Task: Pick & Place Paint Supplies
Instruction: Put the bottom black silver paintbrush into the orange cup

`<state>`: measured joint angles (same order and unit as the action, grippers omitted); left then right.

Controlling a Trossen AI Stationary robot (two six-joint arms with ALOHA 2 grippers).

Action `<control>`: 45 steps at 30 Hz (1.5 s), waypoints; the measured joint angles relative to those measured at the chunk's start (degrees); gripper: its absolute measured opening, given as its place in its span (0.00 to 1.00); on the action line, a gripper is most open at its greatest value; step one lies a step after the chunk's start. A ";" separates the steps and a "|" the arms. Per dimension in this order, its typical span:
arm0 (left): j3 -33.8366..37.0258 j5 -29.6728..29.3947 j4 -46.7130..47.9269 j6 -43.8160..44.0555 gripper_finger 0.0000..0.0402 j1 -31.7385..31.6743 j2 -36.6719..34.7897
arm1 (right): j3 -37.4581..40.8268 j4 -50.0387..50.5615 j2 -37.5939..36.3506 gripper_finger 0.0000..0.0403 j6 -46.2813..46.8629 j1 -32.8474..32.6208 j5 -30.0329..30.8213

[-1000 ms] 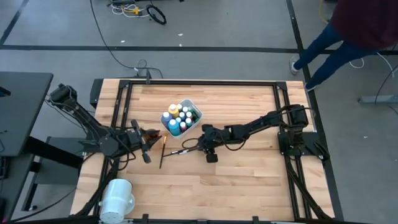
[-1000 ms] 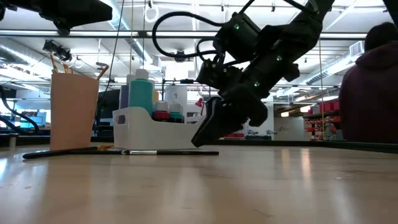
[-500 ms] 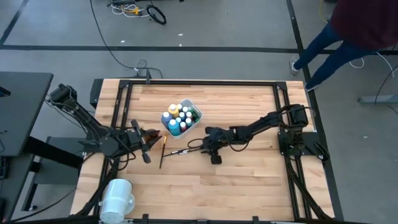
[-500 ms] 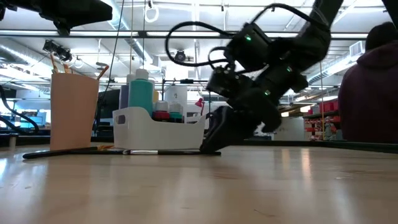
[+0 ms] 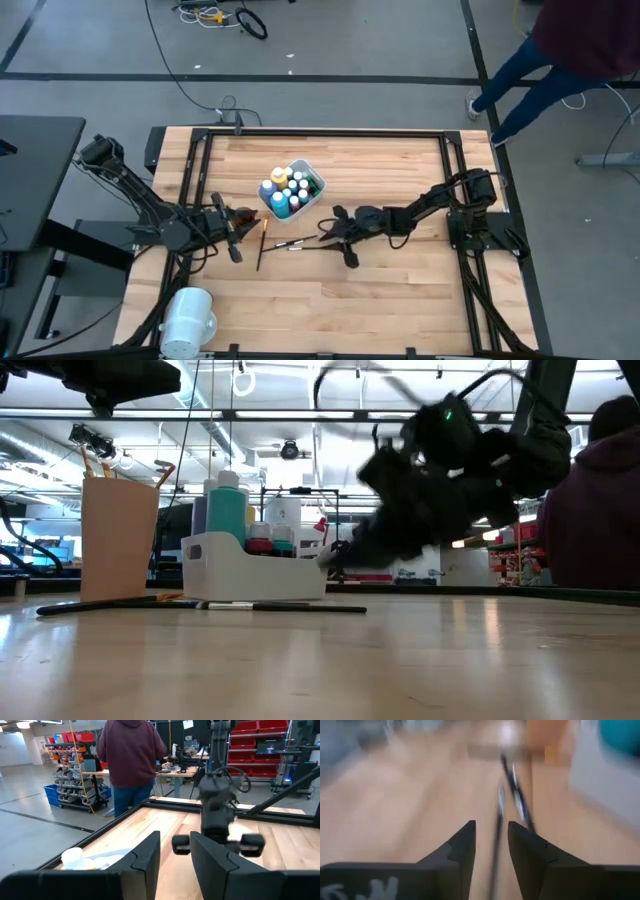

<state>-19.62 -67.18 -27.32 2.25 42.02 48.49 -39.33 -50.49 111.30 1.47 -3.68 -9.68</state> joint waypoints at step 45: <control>0.00 21.65 -10.34 -0.26 0.29 -1.40 6.04 | -6.69 -10.79 16.14 0.03 2.39 -2.43 7.26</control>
<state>-19.62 -45.53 -37.66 1.99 40.62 54.53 -46.02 -61.28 127.44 3.86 -6.11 -2.43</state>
